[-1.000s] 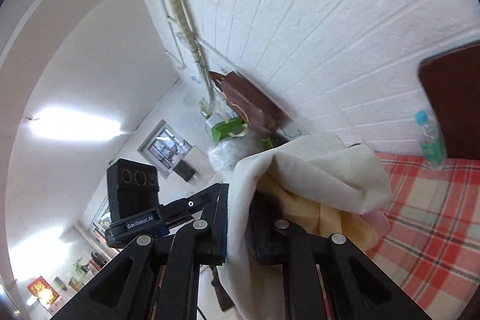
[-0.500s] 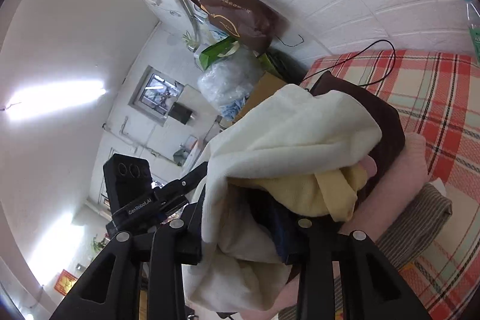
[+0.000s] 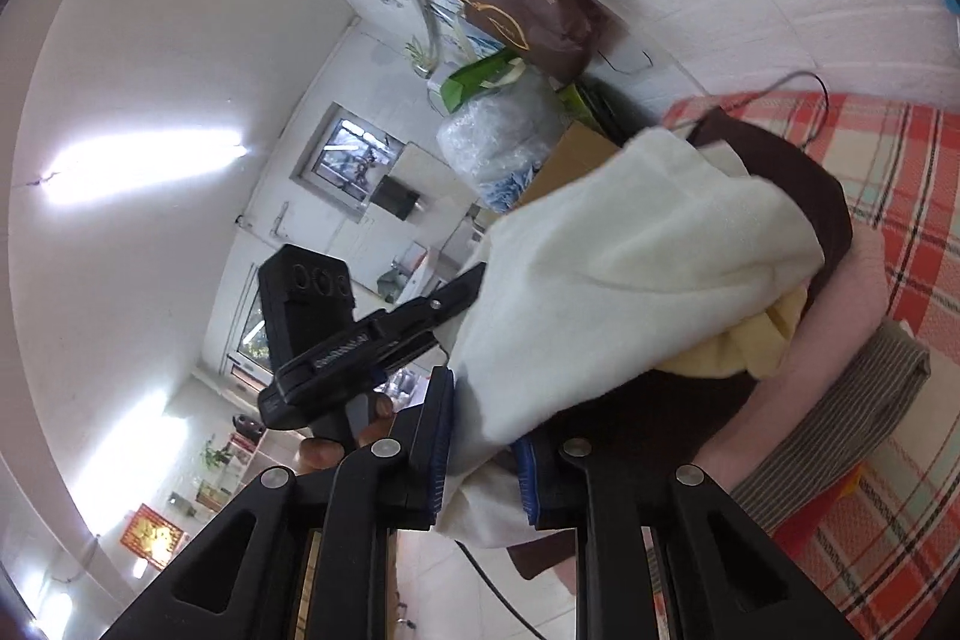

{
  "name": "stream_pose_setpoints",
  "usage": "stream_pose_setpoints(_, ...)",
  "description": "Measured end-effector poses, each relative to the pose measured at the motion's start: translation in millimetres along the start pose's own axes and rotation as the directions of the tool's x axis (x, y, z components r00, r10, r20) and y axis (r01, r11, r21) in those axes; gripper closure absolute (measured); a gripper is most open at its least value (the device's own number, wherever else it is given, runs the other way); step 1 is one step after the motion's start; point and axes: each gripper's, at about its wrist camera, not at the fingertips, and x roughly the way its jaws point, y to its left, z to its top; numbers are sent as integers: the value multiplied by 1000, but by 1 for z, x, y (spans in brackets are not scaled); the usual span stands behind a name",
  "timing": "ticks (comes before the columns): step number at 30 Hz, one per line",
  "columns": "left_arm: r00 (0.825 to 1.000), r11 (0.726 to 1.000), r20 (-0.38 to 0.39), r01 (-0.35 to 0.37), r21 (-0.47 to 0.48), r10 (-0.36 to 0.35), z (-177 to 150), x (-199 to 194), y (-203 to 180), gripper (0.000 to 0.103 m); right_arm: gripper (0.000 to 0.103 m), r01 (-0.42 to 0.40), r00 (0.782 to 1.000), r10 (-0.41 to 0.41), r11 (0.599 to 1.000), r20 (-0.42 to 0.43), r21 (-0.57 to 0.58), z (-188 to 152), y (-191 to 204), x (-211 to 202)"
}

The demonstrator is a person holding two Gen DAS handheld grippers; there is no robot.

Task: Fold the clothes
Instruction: 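Carry the folded shirt with both tools onto the clothes stack and release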

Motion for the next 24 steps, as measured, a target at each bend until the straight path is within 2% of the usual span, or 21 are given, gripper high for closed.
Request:
stream_pose_setpoints(4,999,999,42,-30,17,29,-7,-7,-7,68,68,80,997,-80,996,-4,-33,-3,-7,-2)
stream_pose_setpoints(5,998,999,57,-39,26,38,-8,-9,-9,58,66,109,994,-109,992,10,-66,-2,-2,-6)
stream_pose_setpoints(6,996,998,74,-55,37,52,-11,-12,-14,45,61,147,989,-146,983,23,-109,-3,4,-10)
stream_pose_setpoints(8,991,994,111,-87,60,80,-16,-18,-22,36,52,230,973,-225,951,46,-209,-6,19,-17)
stream_pose_setpoints(10,983,989,148,-121,81,108,-22,-23,-31,34,50,278,960,-273,921,59,-274,-10,28,-21)
stream_pose_setpoints(12,974,983,185,-155,101,134,-28,-29,-40,25,50,315,949,-305,893,81,-323,-15,36,-26)
stream_pose_setpoints(15,955,970,240,-210,120,177,-40,-38,-54,20,50,333,942,-318,866,104,-374,-22,44,-32)
stream_pose_setpoints(19,940,958,271,-252,136,209,-60,-47,-68,13,47,401,915,-367,792,166,-460,-36,56,-36)
stream_pose_setpoints(21,940,956,274,-252,149,205,-71,-47,-74,6,46,426,904,-378,747,200,-511,-46,64,-40)
stream_pose_setpoints(23,940,954,274,-254,159,204,-82,-49,-80,0,40,445,894,-384,704,231,-553,-57,70,-42)
stream_pose_setpoints(24,945,956,264,-241,169,192,-84,-46,-83,1,34,452,891,-384,686,244,-571,-63,73,-43)
